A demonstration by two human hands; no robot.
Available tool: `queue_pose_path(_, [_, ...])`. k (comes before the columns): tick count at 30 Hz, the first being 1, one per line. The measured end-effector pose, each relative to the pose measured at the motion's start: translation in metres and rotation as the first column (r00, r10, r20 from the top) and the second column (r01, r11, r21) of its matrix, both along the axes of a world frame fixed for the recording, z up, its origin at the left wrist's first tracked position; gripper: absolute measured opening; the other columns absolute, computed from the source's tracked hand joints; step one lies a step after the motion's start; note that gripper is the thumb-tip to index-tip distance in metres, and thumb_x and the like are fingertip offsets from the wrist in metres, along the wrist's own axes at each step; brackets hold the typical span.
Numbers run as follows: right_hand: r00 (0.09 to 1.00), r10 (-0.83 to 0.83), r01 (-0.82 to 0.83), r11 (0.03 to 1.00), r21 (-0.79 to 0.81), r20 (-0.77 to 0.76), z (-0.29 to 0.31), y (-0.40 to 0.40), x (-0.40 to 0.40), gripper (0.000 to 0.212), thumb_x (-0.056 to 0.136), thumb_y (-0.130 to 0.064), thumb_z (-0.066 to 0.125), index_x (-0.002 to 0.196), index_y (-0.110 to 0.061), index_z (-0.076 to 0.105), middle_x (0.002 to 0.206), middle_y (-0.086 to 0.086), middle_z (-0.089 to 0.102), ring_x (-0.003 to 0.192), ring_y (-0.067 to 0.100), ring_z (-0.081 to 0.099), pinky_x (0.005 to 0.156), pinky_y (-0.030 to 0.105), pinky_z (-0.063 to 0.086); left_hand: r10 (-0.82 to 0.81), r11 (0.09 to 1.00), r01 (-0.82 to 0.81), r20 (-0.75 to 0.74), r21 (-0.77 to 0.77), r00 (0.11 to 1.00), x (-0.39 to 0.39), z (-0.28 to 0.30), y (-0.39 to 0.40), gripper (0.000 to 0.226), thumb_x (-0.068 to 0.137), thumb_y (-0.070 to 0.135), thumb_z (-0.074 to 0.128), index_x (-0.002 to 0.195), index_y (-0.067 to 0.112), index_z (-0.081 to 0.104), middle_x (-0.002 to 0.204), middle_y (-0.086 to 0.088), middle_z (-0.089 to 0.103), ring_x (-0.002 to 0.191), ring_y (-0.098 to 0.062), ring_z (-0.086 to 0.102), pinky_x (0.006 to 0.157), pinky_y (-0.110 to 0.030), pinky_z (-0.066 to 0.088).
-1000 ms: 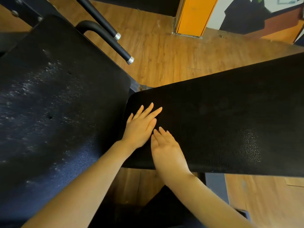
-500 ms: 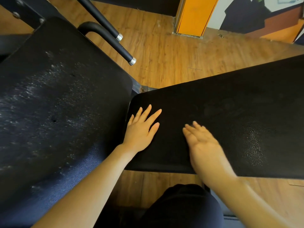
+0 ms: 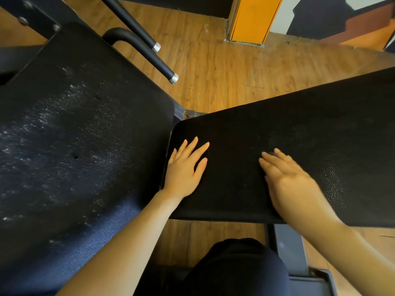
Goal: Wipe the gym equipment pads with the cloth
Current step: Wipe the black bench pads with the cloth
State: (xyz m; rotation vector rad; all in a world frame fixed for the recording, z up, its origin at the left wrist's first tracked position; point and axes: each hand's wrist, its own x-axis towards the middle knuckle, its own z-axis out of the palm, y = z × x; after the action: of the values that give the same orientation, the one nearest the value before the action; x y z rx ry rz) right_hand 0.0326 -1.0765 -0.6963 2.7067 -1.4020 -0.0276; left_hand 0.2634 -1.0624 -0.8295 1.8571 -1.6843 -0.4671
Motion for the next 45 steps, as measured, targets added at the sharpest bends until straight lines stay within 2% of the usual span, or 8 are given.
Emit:
queue_pose_path(4, [0.997,0.072,-0.070,0.992,0.103,-0.013,-0.019,0.012,0.042,0.065,0.054,-0.001,0.084,0.116,0.004,0.064,0.123,0.019,0.063,0.119,0.038,0.056,0.100,0.045,0.037,0.008,1.000,-0.008,0.005,0.012,1.000,-0.001,0.000,0.001,0.045,0.102,0.042,0.033,0.147,0.037,0.034,0.159,0.003,0.024,0.148,-0.021,0.011,0.118,-0.044,0.009])
queue_pose_path(7, [0.988,0.145,-0.135,0.978,0.159,-0.054,-0.026,0.021,0.074,0.060,0.094,-0.018,0.053,0.147,-0.003,0.029,0.156,0.012,0.025,0.146,0.028,0.017,0.117,0.036,0.008,0.016,0.999,-0.017,0.022,0.035,1.000,-0.003,0.002,0.001,0.046,0.101,0.039,0.036,0.147,0.039,0.031,0.159,0.004,0.022,0.149,-0.019,0.009,0.119,-0.044,0.009])
queue_pose_path(15, [0.954,0.099,-0.110,0.994,-0.020,-0.282,-0.001,0.016,0.050,0.059,0.098,-0.049,0.020,0.150,-0.021,0.028,0.155,0.006,0.030,0.146,0.037,-0.001,0.113,0.060,-0.009,0.036,0.999,-0.037,0.033,0.009,0.999,-0.006,0.005,0.001,0.045,0.102,0.037,0.036,0.147,0.038,0.033,0.159,0.004,0.025,0.148,-0.020,0.013,0.118,-0.044,0.013])
queue_pose_path(23, [0.965,0.186,-0.186,0.982,0.019,-0.182,0.022,0.001,0.031,0.057,0.084,-0.035,0.055,0.135,-0.011,0.053,0.149,0.015,0.038,0.144,0.034,0.019,0.116,0.053,0.012,0.046,0.999,-0.047,0.069,0.015,0.997,-0.007,0.007,0.001,0.045,0.102,0.038,0.034,0.148,0.039,0.032,0.158,0.005,0.026,0.148,-0.019,0.015,0.118,-0.046,0.017])
queue_pose_path(26, [0.968,0.183,-0.162,0.978,0.130,-0.173,0.028,-0.007,0.027,0.053,0.095,-0.037,0.035,0.146,-0.023,0.036,0.158,0.001,0.022,0.148,0.021,0.005,0.117,0.042,-0.002,0.049,0.999,-0.050,0.068,0.009,0.996,-0.007,0.007,0.002,0.045,0.103,0.037,0.034,0.147,0.039,0.033,0.158,0.005,0.028,0.148,-0.019,0.016,0.118,-0.046,0.019])
queue_pose_path(30, [0.970,-0.058,0.060,0.998,0.002,-0.234,0.019,0.000,0.031,0.072,0.089,-0.069,0.017,0.146,-0.029,0.036,0.160,0.003,0.015,0.147,0.030,-0.004,0.115,0.056,-0.006,0.048,0.999,-0.049,0.074,0.010,0.996,-0.008,0.007,0.002,0.045,0.102,0.038,0.032,0.147,0.040,0.032,0.158,0.006,0.028,0.147,-0.019,0.016,0.119,-0.046,0.019])
queue_pose_path(37, [0.953,-0.214,0.186,0.972,-0.141,-0.214,0.018,0.005,0.010,0.071,0.087,-0.055,0.016,0.147,-0.021,0.034,0.156,0.005,0.027,0.147,0.032,0.004,0.112,0.055,-0.008,0.060,0.998,-0.063,0.111,0.024,0.992,-0.010,0.006,-0.001,0.045,0.104,0.037,0.029,0.149,0.037,0.028,0.158,0.001,0.026,0.147,-0.025,0.018,0.117,-0.050,0.024])
queue_pose_path(45, [0.977,-0.171,0.169,0.985,-0.029,-0.126,0.006,0.012,0.028,0.045,0.098,-0.030,0.035,0.135,-0.006,0.047,0.140,0.013,0.045,0.132,0.028,0.038,0.114,0.039,0.027,0.051,0.993,-0.051,0.003,0.103,0.999,-0.014,0.010,0.009,0.046,0.105,0.038,0.025,0.151,0.039,0.022,0.161,0.002,0.016,0.149,-0.024,0.007,0.119,-0.053,0.012])
